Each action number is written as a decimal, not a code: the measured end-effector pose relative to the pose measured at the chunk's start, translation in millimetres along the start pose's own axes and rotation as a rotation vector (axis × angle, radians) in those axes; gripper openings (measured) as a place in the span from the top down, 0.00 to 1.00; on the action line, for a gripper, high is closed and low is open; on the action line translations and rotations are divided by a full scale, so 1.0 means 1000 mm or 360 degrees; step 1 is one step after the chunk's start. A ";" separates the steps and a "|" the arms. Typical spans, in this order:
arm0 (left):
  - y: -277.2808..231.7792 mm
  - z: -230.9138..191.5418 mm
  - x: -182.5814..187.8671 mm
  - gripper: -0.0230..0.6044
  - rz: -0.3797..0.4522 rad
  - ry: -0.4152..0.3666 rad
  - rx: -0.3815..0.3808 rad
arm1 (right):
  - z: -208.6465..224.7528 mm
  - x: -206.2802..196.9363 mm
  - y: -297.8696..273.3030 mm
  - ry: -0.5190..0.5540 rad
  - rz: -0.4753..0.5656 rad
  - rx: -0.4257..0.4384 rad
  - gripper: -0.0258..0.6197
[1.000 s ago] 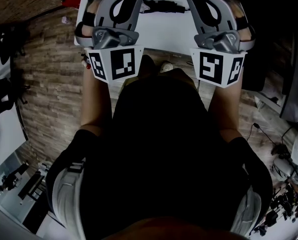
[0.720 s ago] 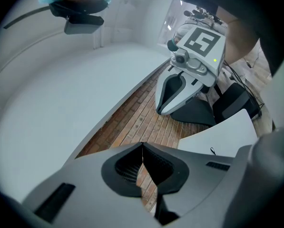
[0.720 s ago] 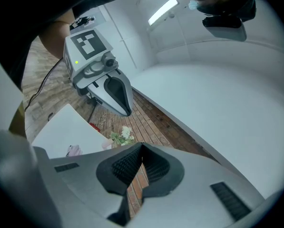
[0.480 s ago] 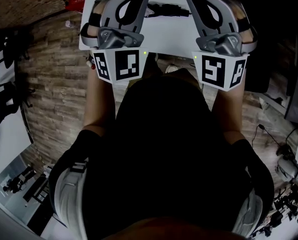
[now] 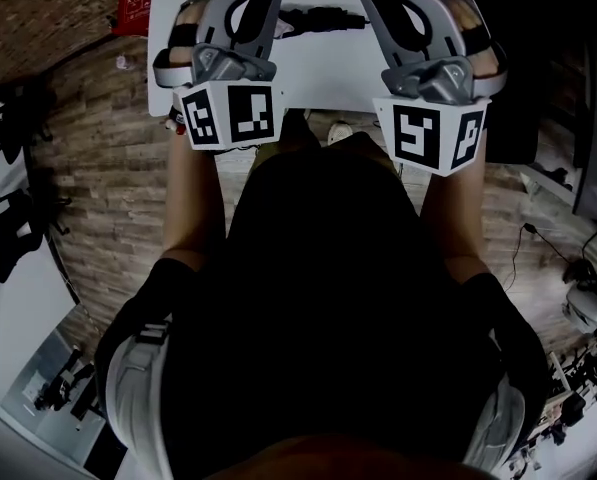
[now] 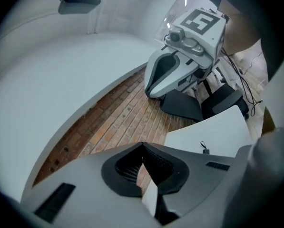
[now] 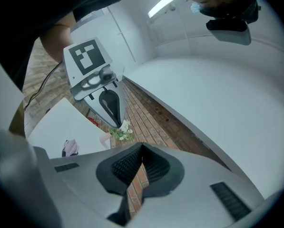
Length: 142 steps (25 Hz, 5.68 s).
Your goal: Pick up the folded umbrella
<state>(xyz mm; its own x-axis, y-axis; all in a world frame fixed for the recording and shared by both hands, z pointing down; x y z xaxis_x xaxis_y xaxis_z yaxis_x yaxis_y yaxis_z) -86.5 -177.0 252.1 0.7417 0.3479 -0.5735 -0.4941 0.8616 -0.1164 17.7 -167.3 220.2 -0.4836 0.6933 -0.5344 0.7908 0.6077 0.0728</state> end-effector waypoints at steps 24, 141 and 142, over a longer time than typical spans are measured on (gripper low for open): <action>-0.056 0.119 -0.111 0.44 -0.0380 0.0311 -0.1094 | -0.022 -0.059 -0.043 -0.0192 -0.0119 0.0081 0.92; -0.064 0.097 -0.151 0.62 -0.0517 0.0610 -0.0660 | -0.015 -0.036 -0.052 -0.0188 -0.0060 0.0084 0.92; -0.063 0.092 -0.146 0.62 -0.0502 0.0622 -0.0619 | -0.013 -0.034 -0.051 -0.0187 -0.0052 0.0079 0.92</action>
<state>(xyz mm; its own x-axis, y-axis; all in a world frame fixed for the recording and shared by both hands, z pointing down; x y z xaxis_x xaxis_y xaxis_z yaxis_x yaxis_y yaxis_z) -121.9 -248.0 417.9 0.6944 -0.1245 -0.7087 -0.4623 0.6776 -0.5720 -11.0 -216.8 245.2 -0.4643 0.6218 -0.6308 0.7945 0.6071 0.0136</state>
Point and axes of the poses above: the fingertips, and each gripper's own axes: y backward along the fingers, z to its right, x out of its top, the point moved 3 cm from there along y, backward along the fingers, and after that the axes turned 11 degrees about z, right-handed, at the moved point
